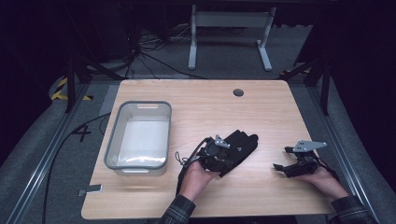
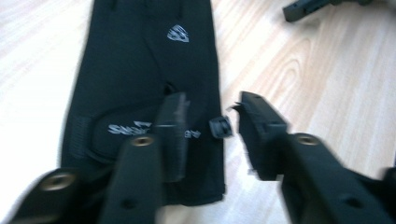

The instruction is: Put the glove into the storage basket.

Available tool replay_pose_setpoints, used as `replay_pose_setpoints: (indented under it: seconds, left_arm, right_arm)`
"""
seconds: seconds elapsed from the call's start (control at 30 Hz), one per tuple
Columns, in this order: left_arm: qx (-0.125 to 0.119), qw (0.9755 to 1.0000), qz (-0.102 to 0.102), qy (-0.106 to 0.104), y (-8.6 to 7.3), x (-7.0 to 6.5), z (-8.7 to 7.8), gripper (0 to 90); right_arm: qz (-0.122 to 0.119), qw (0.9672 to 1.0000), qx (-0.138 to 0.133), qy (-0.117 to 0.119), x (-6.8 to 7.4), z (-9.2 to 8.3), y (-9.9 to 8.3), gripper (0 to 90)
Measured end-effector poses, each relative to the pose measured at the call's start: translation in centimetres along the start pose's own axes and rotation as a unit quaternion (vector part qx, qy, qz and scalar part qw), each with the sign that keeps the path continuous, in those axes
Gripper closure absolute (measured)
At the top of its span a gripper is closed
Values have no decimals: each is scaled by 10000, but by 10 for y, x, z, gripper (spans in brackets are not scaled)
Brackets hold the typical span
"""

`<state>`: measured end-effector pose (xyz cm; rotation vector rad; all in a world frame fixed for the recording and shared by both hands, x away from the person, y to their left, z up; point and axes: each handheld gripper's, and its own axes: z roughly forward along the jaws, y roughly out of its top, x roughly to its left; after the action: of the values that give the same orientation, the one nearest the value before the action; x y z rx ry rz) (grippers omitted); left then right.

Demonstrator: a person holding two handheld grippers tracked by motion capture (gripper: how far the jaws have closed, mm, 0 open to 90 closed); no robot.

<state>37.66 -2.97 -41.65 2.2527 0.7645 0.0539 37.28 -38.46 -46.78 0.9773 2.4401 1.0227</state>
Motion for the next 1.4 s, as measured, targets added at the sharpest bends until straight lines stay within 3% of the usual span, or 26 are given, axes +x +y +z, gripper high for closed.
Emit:
replay_pose_setpoints:
  seconds: [0.3, 0.57, 0.7, 1.07, 1.4]
  left_arm:
    - [43, 9997, 210, 116, 23, 16, 10, 331]
    - [90, 9990, 412, 150, 33, 21, 24, 207]
    - [76, 9989, 408, 197, 36, 27, 30, 157]
    - [231, 9986, 392, 266, 30, 33, 49, 109]
    - [524, 9959, 609, 427, 26, 29, 61, 108]
  right_arm:
    - [6, 10000, 6, 0, 0, 0, 0, 72]
    - [9, 10000, 22, 8, 0, 0, 0, 70]
    - [6, 10000, 17, 16, 0, 0, 0, 70]
    - [10, 10000, 13, 9, 0, 1, 1, 64]
    - [16, 10000, 14, 6, 0, 1, 1, 62]
